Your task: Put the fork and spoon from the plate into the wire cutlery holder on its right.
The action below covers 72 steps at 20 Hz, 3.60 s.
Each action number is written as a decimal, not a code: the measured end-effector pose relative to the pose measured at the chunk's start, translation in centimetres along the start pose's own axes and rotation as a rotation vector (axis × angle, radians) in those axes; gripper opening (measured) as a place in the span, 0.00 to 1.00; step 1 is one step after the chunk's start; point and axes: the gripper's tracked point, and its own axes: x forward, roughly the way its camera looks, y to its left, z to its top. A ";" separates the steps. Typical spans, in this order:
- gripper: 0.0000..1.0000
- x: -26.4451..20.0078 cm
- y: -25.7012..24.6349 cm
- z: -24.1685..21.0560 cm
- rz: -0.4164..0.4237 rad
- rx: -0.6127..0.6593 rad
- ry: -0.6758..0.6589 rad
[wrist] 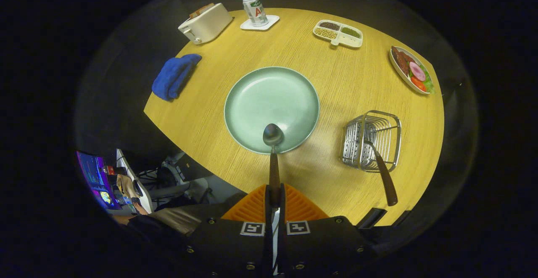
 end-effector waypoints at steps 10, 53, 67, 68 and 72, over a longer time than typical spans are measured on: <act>0.05 -4.5 -1.8 1.2 0.076 0.113 -0.076; 0.05 -5.6 -13.8 3.4 -0.053 0.322 -0.148; 0.29 -7.1 -12.8 3.4 -0.142 0.252 -0.268; 0.29 -7.1 -12.6 3.4 -0.141 0.259 -0.283; 0.32 -9.0 -10.9 3.8 -0.145 0.273 -0.394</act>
